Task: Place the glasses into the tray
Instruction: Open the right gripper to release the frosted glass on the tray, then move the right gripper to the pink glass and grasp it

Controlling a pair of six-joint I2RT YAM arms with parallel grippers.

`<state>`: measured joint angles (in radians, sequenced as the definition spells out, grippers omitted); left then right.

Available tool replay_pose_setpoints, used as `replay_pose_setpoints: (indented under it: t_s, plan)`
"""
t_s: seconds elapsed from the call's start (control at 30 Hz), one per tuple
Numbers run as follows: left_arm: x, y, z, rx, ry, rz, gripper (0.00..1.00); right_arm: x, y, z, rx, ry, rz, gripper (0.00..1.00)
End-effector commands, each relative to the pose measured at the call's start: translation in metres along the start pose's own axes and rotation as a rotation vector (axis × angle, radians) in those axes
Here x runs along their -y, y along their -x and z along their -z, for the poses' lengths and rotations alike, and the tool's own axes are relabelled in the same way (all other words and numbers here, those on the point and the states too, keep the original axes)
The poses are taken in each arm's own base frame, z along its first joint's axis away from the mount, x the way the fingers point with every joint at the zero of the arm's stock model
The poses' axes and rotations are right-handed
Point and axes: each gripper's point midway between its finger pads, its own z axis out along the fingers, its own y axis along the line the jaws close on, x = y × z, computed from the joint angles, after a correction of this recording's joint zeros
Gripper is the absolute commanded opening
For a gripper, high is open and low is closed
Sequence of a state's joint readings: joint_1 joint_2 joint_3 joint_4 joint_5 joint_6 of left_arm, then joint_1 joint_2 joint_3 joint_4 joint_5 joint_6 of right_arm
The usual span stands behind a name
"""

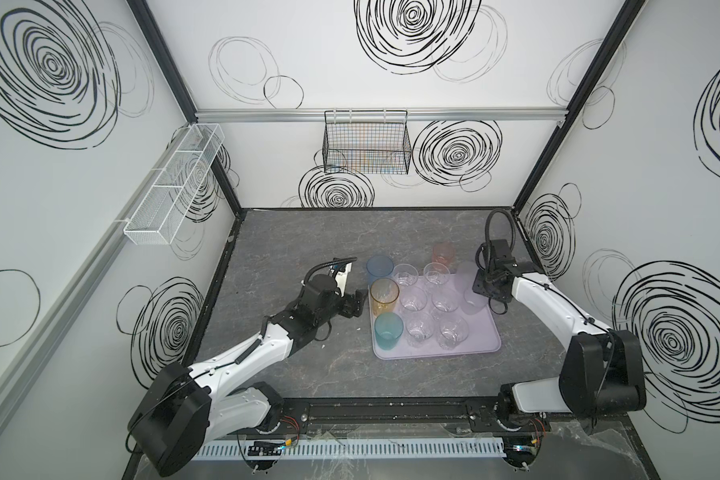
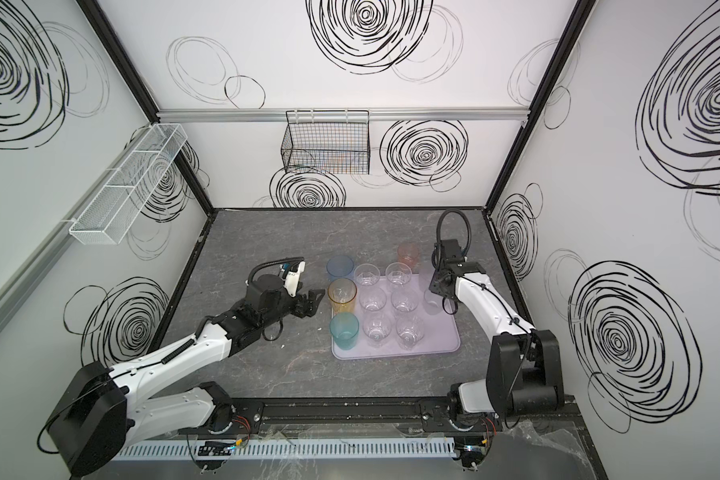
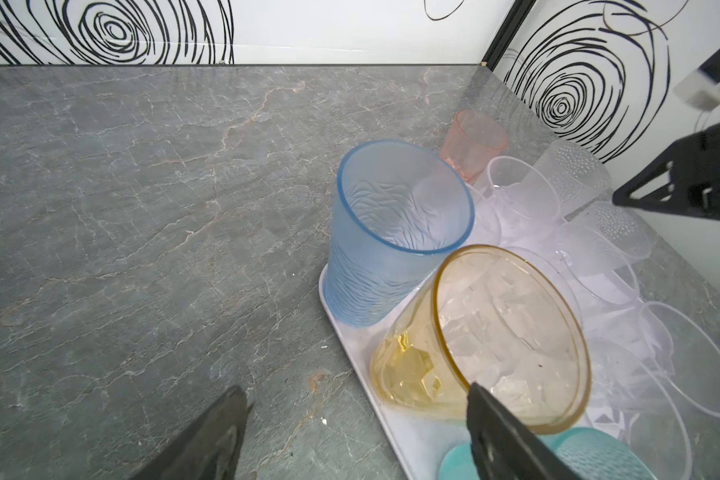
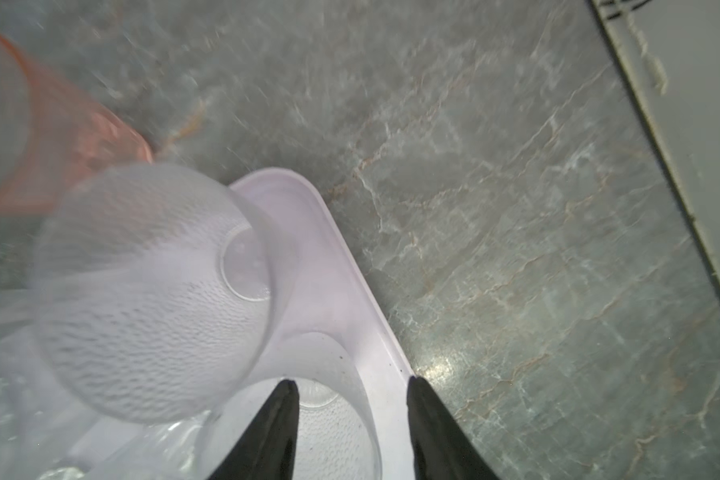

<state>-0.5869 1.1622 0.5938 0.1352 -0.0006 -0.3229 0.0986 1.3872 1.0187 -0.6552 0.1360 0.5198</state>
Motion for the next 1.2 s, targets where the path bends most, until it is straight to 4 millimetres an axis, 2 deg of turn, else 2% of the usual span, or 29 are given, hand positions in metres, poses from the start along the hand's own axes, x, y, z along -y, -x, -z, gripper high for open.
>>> replay_pose_setpoints:
  t_s: [0.0, 0.1, 0.23, 0.33, 0.53, 0.87, 1.17]
  plan:
    - [-0.006, 0.019, 0.0, 0.038, 0.029, 0.092, 0.85, -0.011, 0.025, 0.028, 0.059, 0.043, 0.004, 0.48]
    - [-0.019, 0.025, 0.001, 0.013, 0.05, 0.209, 0.85, -0.045, 0.043, 0.037, 0.099, 0.175, 0.014, 0.49]
    - [-0.034, 0.024, 0.002, 0.013, 0.076, 0.255, 0.85, -0.075, 0.062, 0.031, 0.112, 0.248, 0.014, 0.51]
    - [-0.04, 0.016, 0.004, -0.001, 0.094, 0.254, 0.85, -0.089, 0.073, 0.016, 0.093, 0.248, 0.021, 0.51]
    - [-0.046, 0.002, 0.002, -0.033, 0.103, 0.263, 0.85, -0.111, 0.074, -0.023, -0.001, 0.229, 0.026, 0.51]
    - [-0.051, 0.0, -0.007, -0.049, 0.108, 0.253, 0.85, -0.121, 0.072, -0.061, -0.039, 0.205, 0.037, 0.4]
    - [-0.055, -0.003, -0.013, -0.065, 0.105, 0.271, 0.85, -0.126, 0.066, -0.084, -0.07, 0.195, 0.046, 0.26]
